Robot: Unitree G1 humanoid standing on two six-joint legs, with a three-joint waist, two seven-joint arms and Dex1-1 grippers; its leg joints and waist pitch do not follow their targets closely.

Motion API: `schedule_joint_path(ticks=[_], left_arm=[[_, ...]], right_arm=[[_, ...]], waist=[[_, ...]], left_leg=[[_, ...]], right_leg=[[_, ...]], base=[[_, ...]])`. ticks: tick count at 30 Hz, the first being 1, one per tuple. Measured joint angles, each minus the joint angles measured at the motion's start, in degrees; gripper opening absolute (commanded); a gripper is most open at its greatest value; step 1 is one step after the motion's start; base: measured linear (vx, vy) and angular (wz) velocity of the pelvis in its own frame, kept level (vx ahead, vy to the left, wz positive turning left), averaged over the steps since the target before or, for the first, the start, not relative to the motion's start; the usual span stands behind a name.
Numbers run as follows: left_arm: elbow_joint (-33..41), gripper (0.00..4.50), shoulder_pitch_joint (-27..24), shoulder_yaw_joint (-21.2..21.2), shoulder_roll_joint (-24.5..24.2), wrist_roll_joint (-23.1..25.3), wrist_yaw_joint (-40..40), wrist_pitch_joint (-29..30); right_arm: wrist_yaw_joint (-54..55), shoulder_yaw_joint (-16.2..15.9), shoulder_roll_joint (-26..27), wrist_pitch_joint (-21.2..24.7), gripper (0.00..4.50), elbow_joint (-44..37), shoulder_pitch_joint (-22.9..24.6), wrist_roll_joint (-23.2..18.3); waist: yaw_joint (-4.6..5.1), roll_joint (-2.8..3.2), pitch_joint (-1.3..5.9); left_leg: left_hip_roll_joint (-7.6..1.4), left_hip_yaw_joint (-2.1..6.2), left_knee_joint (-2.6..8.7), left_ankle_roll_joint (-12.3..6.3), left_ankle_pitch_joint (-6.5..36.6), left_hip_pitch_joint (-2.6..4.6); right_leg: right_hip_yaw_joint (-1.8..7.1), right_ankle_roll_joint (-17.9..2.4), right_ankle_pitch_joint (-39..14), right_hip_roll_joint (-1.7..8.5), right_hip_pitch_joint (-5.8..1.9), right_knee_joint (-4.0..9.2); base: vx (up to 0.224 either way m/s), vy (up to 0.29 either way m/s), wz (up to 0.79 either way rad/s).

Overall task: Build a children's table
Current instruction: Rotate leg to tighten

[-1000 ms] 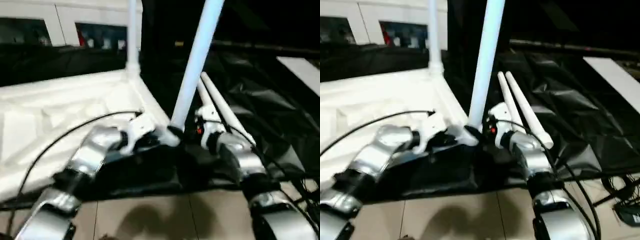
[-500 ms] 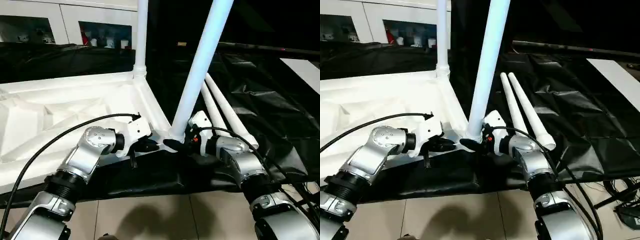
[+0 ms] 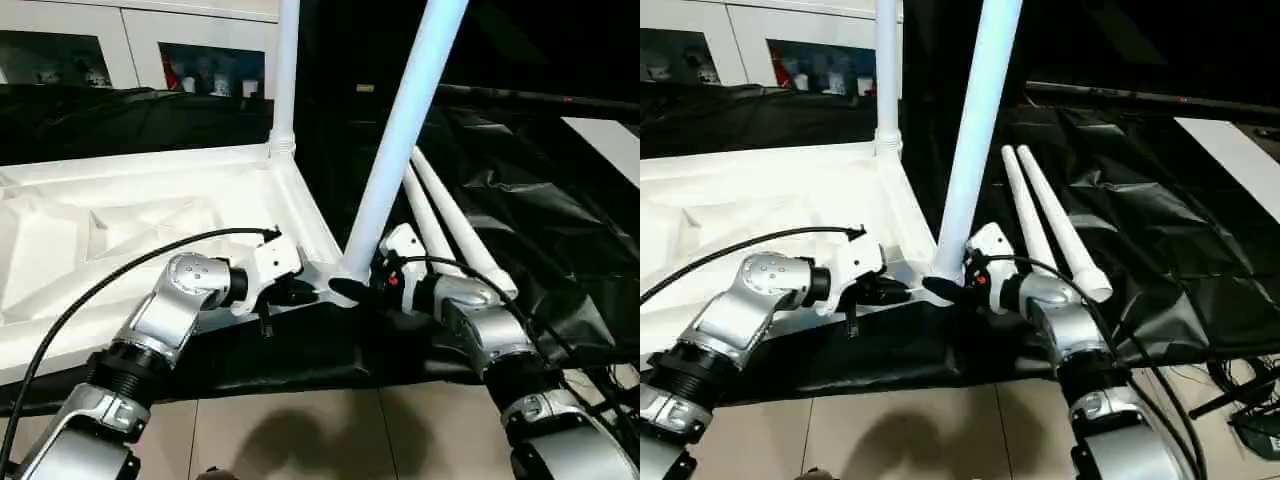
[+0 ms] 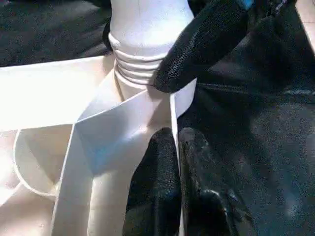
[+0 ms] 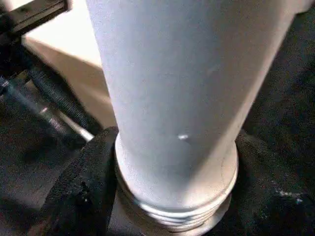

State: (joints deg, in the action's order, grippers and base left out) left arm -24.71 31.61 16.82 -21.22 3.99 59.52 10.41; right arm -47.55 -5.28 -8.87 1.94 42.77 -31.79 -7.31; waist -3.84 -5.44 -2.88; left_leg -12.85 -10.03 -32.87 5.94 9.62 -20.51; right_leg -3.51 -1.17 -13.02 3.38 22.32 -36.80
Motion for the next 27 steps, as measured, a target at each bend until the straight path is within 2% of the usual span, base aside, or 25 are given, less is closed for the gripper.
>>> schedule_joint_path(ticks=[2,5,7,11,14,15,17,22,24,26,27], left_arm=[[-2.25,0.00,1.44,-0.07,1.81,0.96,-2.56,0.40],[-10.68,0.00,6.56,-0.14,8.10,2.98,-10.94,1.60],[-14.55,0.00,8.72,-0.19,12.04,3.41,-16.56,2.30],[-20.46,0.00,12.04,-0.28,16.40,3.59,-23.21,1.86],[-21.93,0.00,12.79,-0.27,16.93,3.86,-23.78,0.41],[-22.09,0.00,12.91,-0.24,16.92,4.23,-23.77,-0.15],[-22.61,0.00,13.19,-0.23,16.99,4.65,-23.77,-0.81],[-26.66,0.00,14.59,-0.25,16.66,4.87,-25.20,-4.22],[-27.97,0.00,14.91,-0.25,16.68,5.00,-26.16,-5.74],[-29.59,0.45,15.15,-0.82,16.67,5.19,-27.78,-8.54],[-30.05,0.45,15.19,-1.61,16.71,4.94,-28.42,-9.72]], right_arm=[[4.75,1.38,1.52,-0.16,2.75,0.76,0.03,-0.01],[20.60,5.56,5.82,-1.37,2.75,5.22,-2.03,-0.36],[28.73,7.15,6.99,-1.39,2.75,7.56,-3.77,-0.60],[37.98,9.17,8.37,-2.00,2.75,10.42,-6.36,-0.57],[39.22,9.90,8.75,-2.90,2.75,11.03,-6.82,-0.55],[38.83,10.17,8.76,-3.34,3.10,11.26,-6.93,-0.56],[38.60,10.50,8.82,-3.81,3.45,11.49,-6.96,-0.56],[38.70,10.41,9.28,-6.09,3.77,12.35,-6.96,-0.60],[38.39,10.26,9.05,-6.44,3.77,11.98,-6.93,-0.42],[37.16,9.66,8.56,-6.68,3.85,8.73,-5.95,-0.08],[36.80,9.33,8.23,-6.64,3.85,6.75,-5.26,0.17]], waist=[[0.03,-0.01,0.01],[0.06,0.02,-0.02],[0.16,0.08,-0.02],[0.08,0.18,-0.03],[0.14,0.53,0.00],[0.12,0.56,0.01],[0.06,0.56,0.01],[0.31,0.57,-0.02],[0.39,0.57,-0.03],[0.42,0.49,-0.11],[0.39,0.40,-0.17]], left_leg=[[0.01,0.00,-0.02,0.00,0.00,0.03],[0.04,-0.06,-0.05,0.01,0.00,0.09],[0.08,-0.09,-0.10,0.01,0.00,0.08],[0.09,-0.10,-0.02,0.01,0.00,-0.02],[0.08,-0.06,-0.03,-0.02,-0.02,-0.27],[0.08,-0.06,-0.03,-0.07,-0.05,-0.38],[0.07,-0.06,-0.06,-0.39,-0.25,-0.48],[0.07,-0.09,-0.08,-0.34,-0.22,-0.44],[0.06,-0.07,-0.08,-0.33,-0.22,-0.45],[0.06,-0.06,-0.08,-0.33,-0.23,-0.53],[0.06,-0.04,-0.08,-0.33,-0.23,-0.61]], right_leg=[[0.00,0.01,0.06,0.01,-0.05,0.00],[0.10,0.05,0.12,0.08,-0.10,0.01],[0.19,0.09,0.16,0.09,-0.11,0.05],[0.23,0.19,0.22,0.06,-0.03,0.04],[0.22,0.20,0.18,0.01,0.10,0.11],[0.21,0.19,0.18,0.01,0.19,0.12],[0.18,0.19,0.18,0.01,0.26,0.12],[0.19,0.20,0.37,0.03,0.27,0.10],[0.19,0.20,0.46,0.03,0.29,0.10],[0.19,0.25,0.61,0.02,0.39,0.10],[0.18,0.25,0.69,0.02,0.50,0.11]], base=[[0.000,0.000,0.00],[0.000,0.000,0.00],[0.000,0.000,0.00],[0.000,0.000,0.00],[0.000,0.000,0.00],[0.000,0.000,0.00],[0.000,0.000,0.00],[0.000,0.000,0.00],[0.000,0.000,0.00],[0.000,0.000,0.00],[0.000,0.000,0.00]])
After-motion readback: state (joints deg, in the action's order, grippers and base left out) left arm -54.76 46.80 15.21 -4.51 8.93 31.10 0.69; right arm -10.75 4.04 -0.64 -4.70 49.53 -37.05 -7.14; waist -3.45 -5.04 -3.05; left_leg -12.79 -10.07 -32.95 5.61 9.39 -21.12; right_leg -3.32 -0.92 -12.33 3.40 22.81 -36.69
